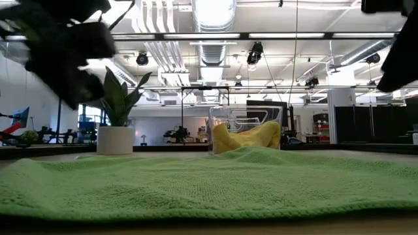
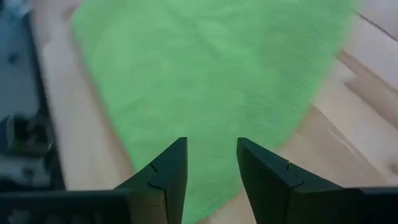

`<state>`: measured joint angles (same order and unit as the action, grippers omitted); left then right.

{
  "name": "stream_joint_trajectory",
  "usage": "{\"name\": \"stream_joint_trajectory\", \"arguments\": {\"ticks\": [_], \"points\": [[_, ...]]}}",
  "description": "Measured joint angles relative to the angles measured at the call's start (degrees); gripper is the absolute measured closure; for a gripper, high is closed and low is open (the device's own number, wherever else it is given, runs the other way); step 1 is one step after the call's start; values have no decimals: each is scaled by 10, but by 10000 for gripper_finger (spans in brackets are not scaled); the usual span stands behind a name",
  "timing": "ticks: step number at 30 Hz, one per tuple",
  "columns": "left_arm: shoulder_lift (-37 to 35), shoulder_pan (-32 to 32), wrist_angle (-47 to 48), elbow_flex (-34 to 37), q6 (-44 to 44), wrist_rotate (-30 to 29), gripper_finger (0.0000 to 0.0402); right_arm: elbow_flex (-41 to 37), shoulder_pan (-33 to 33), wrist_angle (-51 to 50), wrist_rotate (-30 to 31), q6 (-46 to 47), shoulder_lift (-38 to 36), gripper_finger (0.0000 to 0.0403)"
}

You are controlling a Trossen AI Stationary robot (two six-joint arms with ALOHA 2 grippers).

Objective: Fold microfiber towels
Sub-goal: Fold the green towel

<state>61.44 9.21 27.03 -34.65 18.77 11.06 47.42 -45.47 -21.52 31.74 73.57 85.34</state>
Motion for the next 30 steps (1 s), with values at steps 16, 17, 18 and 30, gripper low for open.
{"name": "stream_joint_trajectory", "arguments": {"ticks": [16, 17, 18, 30], "points": [[112, 461, -168, -15, 253, -237, 401, -8, -8, 40, -142, -206, 0, 266], [141, 472, -167, -38, 258, -251, 401, -8, -10, 40, -142, -205, 0, 266], [172, 478, -165, -65, 258, -261, 401, -10, -12, 40, -142, -205, 0, 266], [519, 421, -15, -379, 328, -350, 401, -51, -46, 39, -142, -191, 0, 274]]}}
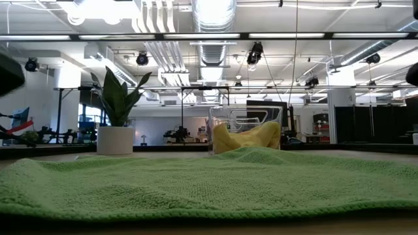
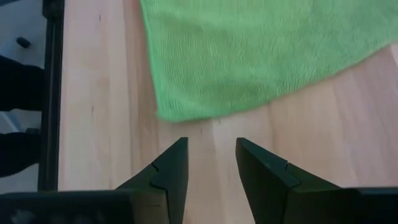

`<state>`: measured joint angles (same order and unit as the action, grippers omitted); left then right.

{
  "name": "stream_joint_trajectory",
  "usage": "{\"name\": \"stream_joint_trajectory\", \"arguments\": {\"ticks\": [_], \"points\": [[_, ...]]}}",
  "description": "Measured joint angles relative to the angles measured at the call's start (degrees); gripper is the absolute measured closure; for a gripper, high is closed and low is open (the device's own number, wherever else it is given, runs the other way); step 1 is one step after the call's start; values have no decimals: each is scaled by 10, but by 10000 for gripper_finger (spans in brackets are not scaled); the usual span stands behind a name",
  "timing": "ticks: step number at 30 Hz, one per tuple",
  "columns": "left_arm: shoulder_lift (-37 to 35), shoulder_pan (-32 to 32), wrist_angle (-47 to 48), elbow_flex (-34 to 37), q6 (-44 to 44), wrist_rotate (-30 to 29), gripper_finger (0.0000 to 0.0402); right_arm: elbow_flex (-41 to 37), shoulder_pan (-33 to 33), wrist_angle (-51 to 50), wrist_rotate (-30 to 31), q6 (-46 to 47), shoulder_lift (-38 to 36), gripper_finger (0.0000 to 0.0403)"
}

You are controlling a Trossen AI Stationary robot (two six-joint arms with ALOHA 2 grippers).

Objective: Fold microfiber towels
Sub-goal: Fold the green towel

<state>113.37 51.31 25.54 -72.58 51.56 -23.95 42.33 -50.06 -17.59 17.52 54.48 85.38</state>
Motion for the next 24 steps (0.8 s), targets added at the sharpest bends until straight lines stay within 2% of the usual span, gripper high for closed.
{"name": "stream_joint_trajectory", "arguments": {"ticks": [3, 5, 9, 13, 16, 19, 21, 24], "points": [[27, -20, 13, -44, 7, 60, 400, -7, -13, 0, -1, 8, 0, 273], [32, -23, 28, -58, -9, 70, 390, -9, -22, 0, -3, 16, 1, 276], [26, -23, 24, -57, -26, 40, 350, -12, -38, 4, 3, 23, 1, 280], [20, -26, 14, -58, -43, 23, 289, -20, -41, 5, 5, 21, 0, 279], [21, -24, 3, -58, -121, -3, 240, -28, -41, 4, 25, 21, 1, 278], [21, -24, -27, -58, -200, -5, 201, -35, -41, 4, 55, 24, 2, 278], [18, -22, -17, -60, -200, 12, 187, -40, -40, 6, 66, 25, 2, 278], [6, -21, 52, -75, -152, 67, 184, -43, -41, 8, 66, 25, 2, 280]]}}
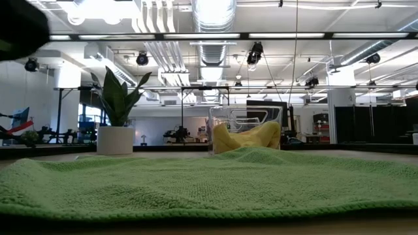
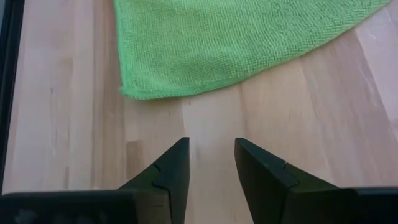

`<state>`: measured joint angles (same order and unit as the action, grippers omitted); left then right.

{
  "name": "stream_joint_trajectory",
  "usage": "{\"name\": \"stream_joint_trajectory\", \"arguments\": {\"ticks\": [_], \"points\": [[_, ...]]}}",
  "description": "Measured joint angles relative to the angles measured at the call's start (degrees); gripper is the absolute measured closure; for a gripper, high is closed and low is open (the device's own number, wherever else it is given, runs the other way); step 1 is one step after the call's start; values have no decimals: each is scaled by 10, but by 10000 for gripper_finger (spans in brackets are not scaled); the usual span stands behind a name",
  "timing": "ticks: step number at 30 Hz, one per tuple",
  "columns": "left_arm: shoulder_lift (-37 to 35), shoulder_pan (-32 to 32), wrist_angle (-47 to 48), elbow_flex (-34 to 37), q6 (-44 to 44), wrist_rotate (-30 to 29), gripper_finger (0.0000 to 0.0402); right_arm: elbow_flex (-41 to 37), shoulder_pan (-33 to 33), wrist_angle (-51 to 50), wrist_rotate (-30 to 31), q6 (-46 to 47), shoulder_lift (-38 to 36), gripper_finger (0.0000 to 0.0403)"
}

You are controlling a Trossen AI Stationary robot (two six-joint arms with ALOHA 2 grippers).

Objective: Fold microfiber towels
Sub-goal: Fold the green towel

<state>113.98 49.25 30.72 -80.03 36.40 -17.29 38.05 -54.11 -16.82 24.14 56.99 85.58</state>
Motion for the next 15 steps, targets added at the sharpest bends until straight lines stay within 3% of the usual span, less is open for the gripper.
{"name": "stream_joint_trajectory", "arguments": {"ticks": [5, 15], "points": [[-7, 1, 107, -11, 67, 3, 191, -7, 0, 14, 0, 0, 0, 282], [-6, 1, 152, 18, 160, 30, 192, -13, -2, 28, -4, 20, 0, 284]]}}
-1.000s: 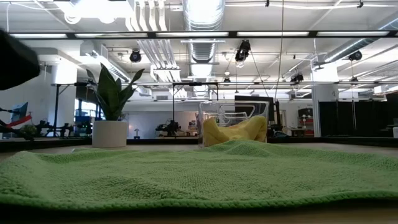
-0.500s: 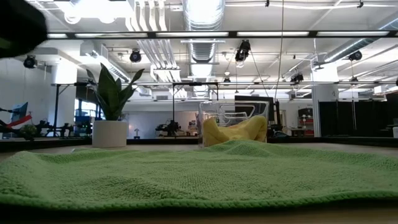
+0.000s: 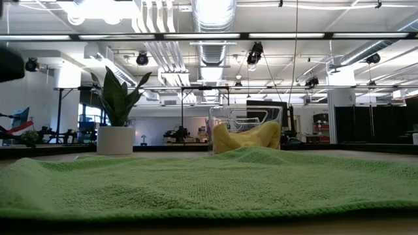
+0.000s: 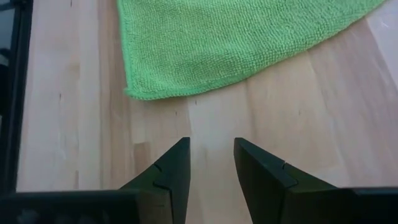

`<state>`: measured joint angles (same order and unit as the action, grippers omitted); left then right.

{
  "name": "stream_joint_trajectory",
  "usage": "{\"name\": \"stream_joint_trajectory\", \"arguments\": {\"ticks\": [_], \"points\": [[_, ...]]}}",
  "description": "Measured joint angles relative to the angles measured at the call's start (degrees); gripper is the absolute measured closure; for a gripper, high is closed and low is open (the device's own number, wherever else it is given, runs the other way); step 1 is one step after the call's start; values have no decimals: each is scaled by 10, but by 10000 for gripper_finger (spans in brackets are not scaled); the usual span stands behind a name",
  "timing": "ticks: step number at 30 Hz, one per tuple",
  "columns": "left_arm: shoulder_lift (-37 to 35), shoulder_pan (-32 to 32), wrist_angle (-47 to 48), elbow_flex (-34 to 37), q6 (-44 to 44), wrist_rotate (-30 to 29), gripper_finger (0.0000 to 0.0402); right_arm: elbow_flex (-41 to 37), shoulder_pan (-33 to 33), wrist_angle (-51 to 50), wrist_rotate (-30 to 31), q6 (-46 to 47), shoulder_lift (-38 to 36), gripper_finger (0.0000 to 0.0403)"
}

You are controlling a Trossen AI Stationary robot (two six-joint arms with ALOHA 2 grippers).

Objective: Fold microfiber towels
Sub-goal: Fold the green towel

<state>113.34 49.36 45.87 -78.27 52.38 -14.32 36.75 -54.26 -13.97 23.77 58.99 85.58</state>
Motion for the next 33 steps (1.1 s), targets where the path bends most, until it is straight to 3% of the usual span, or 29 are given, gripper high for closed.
{"name": "stream_joint_trajectory", "arguments": {"ticks": [8, 12, 18, 24, 27, 33], "points": [[-4, 0, -28, 32, 15, 4, 192, 0, 0, 29, 3, 3, 0, 283], [-3, 0, -37, 33, 12, 4, 201, 0, 0, 93, 3, -58, 0, 284], [-2, 0, -38, 31, 12, 5, 287, 1, 4, 195, 3, -238, 0, 270], [-1, 0, -27, 29, 12, 0, 383, 0, 14, 172, 4, -279, 11, 255], [-1, 0, -30, 28, 13, -1, 396, 1, 14, 176, 4, -280, 35, 255], [-1, 0, -32, 28, 13, 1, 383, 24, 16, 179, -13, -303, 85, 254]]}}
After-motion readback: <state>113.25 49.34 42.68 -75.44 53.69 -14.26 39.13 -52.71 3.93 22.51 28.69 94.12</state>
